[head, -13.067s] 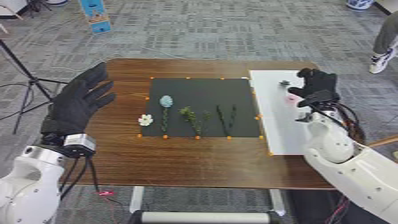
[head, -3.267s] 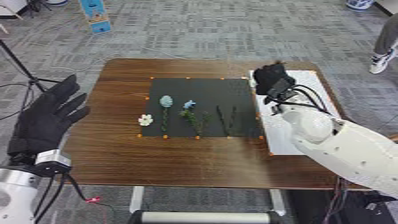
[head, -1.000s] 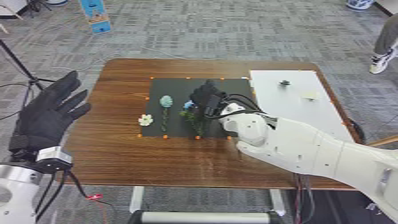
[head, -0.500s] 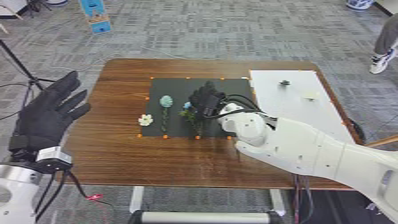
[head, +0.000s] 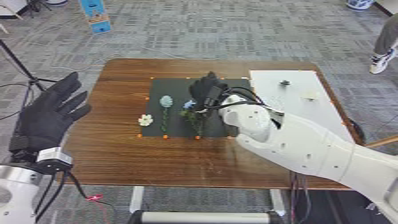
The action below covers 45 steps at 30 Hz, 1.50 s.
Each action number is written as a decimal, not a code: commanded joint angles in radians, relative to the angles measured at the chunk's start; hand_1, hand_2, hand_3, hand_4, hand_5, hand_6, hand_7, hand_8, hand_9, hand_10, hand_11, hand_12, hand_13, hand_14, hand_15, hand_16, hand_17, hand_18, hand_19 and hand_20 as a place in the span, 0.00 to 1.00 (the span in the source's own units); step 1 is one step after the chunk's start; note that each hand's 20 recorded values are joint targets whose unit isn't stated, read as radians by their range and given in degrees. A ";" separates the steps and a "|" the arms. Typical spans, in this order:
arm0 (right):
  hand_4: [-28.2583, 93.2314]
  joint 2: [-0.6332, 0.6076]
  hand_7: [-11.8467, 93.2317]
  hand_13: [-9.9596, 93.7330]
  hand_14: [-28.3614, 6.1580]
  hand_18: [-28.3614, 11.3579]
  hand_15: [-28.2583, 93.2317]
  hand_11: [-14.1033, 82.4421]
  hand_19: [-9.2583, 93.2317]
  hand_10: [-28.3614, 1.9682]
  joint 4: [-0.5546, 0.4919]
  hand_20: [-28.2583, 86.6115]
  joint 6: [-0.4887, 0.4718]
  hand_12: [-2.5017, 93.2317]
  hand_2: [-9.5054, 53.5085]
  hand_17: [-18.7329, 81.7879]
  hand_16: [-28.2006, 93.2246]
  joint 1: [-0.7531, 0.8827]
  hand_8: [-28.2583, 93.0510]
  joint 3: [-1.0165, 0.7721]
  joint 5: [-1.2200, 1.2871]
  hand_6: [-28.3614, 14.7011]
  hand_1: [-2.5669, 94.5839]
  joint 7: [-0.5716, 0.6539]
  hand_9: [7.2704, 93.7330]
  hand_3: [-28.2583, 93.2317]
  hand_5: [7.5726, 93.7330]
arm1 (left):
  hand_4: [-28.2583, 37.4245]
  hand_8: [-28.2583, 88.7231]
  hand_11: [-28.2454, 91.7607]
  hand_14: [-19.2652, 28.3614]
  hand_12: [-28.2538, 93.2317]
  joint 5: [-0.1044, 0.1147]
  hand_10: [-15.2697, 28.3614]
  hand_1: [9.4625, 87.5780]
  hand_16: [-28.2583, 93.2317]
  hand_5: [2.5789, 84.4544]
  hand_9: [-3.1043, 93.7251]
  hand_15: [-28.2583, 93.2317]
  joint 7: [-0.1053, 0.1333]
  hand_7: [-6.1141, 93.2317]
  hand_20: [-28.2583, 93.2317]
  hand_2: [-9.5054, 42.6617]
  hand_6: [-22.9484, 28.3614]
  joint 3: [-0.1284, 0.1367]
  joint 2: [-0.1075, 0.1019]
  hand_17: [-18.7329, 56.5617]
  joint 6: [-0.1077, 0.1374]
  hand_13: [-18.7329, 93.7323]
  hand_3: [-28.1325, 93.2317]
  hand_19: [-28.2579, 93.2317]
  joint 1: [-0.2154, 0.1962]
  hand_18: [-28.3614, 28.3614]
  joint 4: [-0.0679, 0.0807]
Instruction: Arrange flowers
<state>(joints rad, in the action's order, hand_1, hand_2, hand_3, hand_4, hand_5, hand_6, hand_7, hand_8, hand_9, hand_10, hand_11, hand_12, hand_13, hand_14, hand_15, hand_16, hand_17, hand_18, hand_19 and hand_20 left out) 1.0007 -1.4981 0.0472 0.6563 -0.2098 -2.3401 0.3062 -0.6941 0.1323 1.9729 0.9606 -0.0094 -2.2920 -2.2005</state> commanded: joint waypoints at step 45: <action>0.00 -0.336 0.38 0.51 0.49 0.21 0.88 0.37 0.88 0.62 0.262 0.76 0.142 0.24 0.00 0.43 0.45 0.245 0.13 -0.292 0.002 0.61 0.38 0.222 0.39 0.92 0.37 | 0.00 0.16 0.33 0.68 0.38 -0.002 0.55 0.16 0.27 0.26 0.22 0.32 0.012 0.22 0.30 0.01 0.48 0.007 0.030 0.10 0.008 0.29 0.78 0.53 -0.030 0.83 -0.016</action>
<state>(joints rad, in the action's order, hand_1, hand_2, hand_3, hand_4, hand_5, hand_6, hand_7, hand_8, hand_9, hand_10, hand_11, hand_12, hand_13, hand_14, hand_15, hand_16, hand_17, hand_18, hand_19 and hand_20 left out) 0.6542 -1.2643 0.1560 0.9250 -0.5247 -2.3219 0.4996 -0.6951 0.1428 1.9771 0.9867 -0.0071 -2.3147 -2.2085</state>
